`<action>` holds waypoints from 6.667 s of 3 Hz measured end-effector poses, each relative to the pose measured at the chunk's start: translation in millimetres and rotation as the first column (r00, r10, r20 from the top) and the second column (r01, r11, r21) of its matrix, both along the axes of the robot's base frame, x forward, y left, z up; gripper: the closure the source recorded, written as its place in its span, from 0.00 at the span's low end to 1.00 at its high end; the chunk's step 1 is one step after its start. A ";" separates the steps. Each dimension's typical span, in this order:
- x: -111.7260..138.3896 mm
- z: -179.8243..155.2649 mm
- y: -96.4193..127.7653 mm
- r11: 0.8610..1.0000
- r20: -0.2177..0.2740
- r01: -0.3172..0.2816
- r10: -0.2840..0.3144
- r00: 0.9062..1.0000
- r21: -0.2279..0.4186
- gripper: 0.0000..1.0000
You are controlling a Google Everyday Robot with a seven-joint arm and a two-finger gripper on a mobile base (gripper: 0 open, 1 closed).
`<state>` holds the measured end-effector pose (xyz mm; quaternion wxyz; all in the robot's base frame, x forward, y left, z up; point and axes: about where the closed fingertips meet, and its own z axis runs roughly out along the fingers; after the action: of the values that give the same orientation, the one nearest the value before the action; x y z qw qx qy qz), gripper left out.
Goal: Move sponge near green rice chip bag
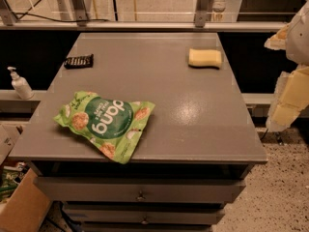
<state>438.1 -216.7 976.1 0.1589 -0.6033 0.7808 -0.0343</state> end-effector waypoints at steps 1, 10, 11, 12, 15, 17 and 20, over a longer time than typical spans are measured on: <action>0.0 0.0 0.0 1.000 0.000 0.000 0.000 1.000 0.000 0.00; 312.3 -123.7 -9.5 0.923 0.104 0.356 -0.372 0.922 0.149 0.00; 319.9 -137.2 -9.0 0.912 0.073 0.376 -0.391 0.917 0.167 0.00; 324.7 -148.5 -8.1 0.903 0.047 0.390 -0.403 0.914 0.180 0.00; 325.2 -136.5 -19.5 0.901 0.050 0.397 -0.410 0.910 0.175 0.00; 313.7 -156.0 -42.2 0.868 -0.096 0.469 -0.459 0.883 0.164 0.40; 305.4 -140.5 -44.7 0.856 -0.133 0.467 -0.448 0.884 0.221 1.00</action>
Offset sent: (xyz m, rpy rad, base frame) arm 0.0312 0.0066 -0.0170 0.0412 -0.0431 0.0238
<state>743.5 -261.3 835.6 0.1899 -0.3766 0.9054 0.0493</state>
